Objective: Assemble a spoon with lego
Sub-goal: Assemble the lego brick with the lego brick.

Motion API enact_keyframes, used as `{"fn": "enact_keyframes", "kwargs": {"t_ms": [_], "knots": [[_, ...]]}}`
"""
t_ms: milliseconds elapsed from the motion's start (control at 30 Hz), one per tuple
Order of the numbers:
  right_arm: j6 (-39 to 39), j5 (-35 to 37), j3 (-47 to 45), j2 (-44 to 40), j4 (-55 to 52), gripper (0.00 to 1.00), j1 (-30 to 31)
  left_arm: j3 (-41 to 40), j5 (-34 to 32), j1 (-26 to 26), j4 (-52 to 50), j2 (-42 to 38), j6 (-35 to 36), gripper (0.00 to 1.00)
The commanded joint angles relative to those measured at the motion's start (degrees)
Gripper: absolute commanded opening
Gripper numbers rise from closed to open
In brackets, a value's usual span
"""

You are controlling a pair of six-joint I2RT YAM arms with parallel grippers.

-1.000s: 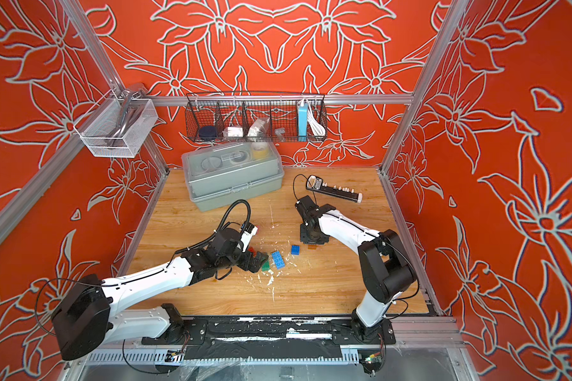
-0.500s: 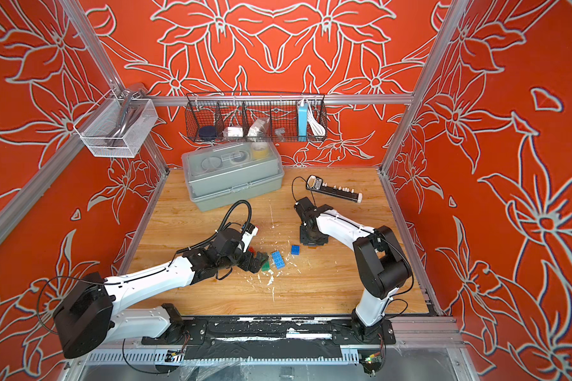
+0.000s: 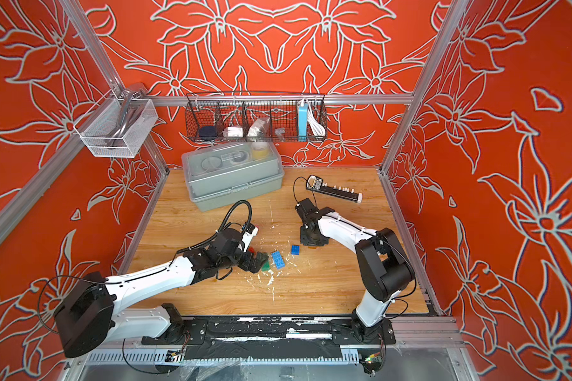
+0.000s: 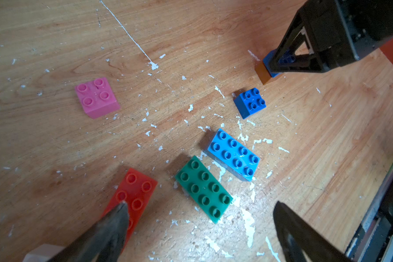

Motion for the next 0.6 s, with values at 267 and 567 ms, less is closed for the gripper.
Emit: {"fn": "enact_keyframes", "kwargs": {"t_ms": [267, 567], "knots": [[3.3, -0.7, -3.8, -0.3, -0.8, 0.13, -1.3, 1.8, -1.1, -0.3, -0.4, 0.7, 0.6, 0.98], [0.4, -0.7, -2.8, 0.4, -3.0, 0.13, -1.5, 1.1, -1.2, -0.3, -0.9, -0.7, 0.5, 0.98]]}}
